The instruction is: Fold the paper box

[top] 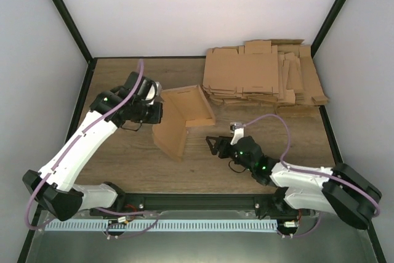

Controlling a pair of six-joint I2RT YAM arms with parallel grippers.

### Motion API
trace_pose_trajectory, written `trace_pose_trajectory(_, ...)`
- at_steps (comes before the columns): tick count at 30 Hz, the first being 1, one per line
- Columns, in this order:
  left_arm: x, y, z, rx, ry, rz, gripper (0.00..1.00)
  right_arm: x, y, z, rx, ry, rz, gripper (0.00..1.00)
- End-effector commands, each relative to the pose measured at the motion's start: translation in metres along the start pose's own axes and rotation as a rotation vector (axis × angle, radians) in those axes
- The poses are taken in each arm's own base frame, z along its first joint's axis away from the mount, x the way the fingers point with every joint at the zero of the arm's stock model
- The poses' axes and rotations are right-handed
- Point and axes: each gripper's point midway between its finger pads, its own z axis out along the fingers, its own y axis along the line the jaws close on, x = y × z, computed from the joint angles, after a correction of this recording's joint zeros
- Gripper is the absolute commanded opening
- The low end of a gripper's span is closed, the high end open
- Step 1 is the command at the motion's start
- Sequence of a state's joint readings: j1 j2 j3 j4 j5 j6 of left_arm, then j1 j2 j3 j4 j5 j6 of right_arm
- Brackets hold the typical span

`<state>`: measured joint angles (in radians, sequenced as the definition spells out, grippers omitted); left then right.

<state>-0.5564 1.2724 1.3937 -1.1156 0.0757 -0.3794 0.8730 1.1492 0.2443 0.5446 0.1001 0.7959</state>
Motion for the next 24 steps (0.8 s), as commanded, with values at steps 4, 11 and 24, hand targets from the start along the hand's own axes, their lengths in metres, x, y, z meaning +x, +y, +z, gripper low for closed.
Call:
trace_pose_trajectory(4,0.008,0.017,-0.015,-0.103,0.039,0.039,0.04,-0.004,0.012,-0.022,-0.048,0.011,-0.111,0.78)
trace_pose_trajectory(11,0.027,0.009,-0.005,-0.134,0.099,0.105,0.04,-0.035,0.034,-0.027,-0.036,-0.008,-0.212,0.89)
trace_pose_trajectory(24,0.038,0.005,0.016,-0.27,0.141,0.209,0.04,-0.077,0.008,-0.04,0.023,0.092,-0.131,0.83)
